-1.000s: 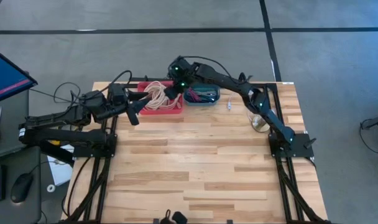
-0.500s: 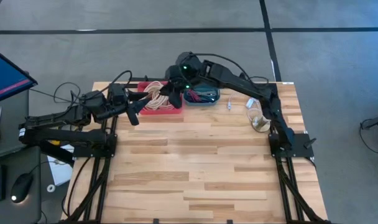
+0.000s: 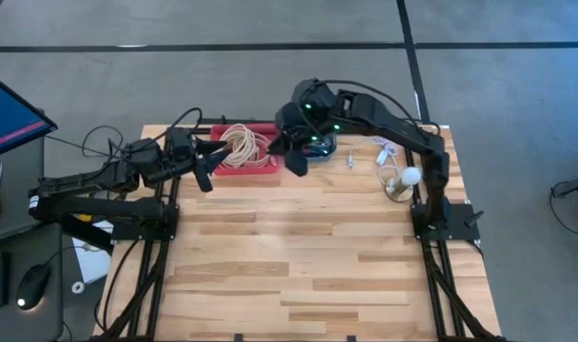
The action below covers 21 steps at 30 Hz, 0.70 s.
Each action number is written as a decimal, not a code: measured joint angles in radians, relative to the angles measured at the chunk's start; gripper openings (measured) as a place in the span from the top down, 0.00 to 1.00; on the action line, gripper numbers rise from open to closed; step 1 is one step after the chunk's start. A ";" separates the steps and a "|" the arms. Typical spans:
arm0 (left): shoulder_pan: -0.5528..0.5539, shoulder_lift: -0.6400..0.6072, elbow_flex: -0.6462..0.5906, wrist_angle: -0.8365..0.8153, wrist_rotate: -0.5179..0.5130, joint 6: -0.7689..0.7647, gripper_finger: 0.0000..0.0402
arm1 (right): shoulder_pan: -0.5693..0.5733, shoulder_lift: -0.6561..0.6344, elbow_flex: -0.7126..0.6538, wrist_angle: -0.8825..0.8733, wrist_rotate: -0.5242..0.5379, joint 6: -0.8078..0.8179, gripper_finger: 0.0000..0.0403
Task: Pick & Place USB Port
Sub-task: Return to Home Position
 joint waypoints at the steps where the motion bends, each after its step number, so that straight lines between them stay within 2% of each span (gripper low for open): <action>1: 0.000 0.000 0.000 0.000 0.000 0.000 0.64 | 0.007 -0.012 0.000 -0.020 0.023 -0.005 0.87; 10: 0.000 0.000 0.000 0.002 0.001 0.000 0.64 | 0.084 -0.100 -0.002 -0.091 0.092 -0.025 0.87; 12: 0.000 0.000 0.000 0.004 0.036 0.002 0.64 | 0.097 -0.111 -0.024 -0.095 0.120 -0.025 0.87; 16: 0.000 0.000 0.000 0.004 0.119 0.024 0.64 | 0.104 -0.149 -0.106 -0.081 0.139 -0.025 0.87; 21: 0.000 0.000 0.000 0.005 0.128 0.026 0.64 | 0.118 -0.232 -0.282 0.002 0.156 0.008 0.87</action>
